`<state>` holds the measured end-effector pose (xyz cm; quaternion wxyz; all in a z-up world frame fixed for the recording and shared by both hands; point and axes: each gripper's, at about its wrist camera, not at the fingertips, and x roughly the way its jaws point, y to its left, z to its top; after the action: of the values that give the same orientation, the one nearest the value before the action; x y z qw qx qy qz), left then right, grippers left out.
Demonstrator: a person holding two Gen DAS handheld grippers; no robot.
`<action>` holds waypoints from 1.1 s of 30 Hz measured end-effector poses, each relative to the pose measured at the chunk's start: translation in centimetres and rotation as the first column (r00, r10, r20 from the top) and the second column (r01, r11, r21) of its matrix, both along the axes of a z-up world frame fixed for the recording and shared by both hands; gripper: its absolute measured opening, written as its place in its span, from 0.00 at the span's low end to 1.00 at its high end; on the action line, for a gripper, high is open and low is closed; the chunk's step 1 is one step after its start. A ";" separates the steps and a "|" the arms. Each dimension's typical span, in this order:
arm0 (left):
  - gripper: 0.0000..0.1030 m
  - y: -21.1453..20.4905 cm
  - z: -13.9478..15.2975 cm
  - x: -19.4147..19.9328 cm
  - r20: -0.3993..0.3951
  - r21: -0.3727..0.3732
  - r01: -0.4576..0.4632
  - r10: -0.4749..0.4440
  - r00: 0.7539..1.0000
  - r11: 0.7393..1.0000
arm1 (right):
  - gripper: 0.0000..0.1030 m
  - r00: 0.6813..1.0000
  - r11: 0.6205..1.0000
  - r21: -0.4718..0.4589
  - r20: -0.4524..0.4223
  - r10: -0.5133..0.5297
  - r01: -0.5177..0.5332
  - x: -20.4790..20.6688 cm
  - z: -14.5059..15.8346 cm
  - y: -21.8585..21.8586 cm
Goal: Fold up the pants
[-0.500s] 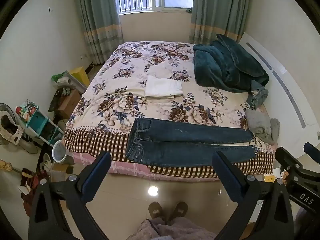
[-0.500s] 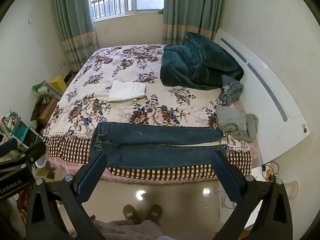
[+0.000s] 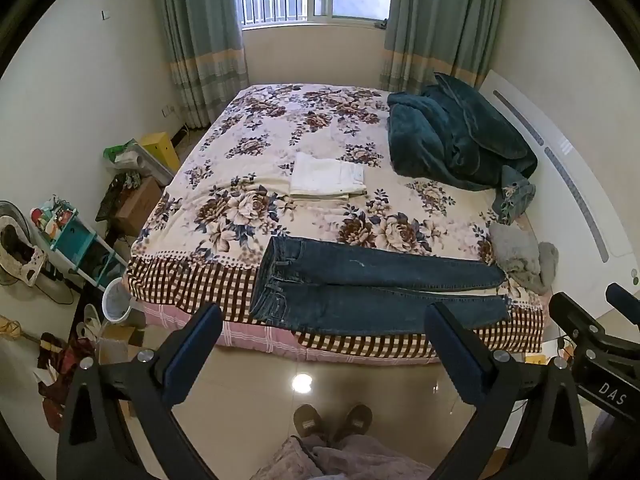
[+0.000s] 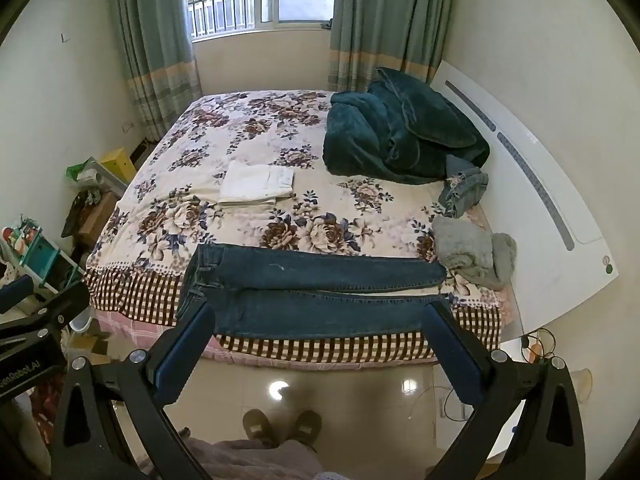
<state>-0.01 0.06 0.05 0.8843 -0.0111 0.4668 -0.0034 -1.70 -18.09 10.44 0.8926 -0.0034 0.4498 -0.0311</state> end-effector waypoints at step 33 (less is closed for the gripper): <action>1.00 -0.2 2.3 1.8 0.015 0.000 -0.003 0.003 1.000 1.000 | 1.00 1.000 1.000 0.001 -0.010 0.010 -0.010 -0.1 -0.3 2.0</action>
<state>1.83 -0.18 2.33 0.8877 -0.0116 0.4602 -0.0020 -1.78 -16.04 10.16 0.8905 -0.0052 0.4543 -0.0262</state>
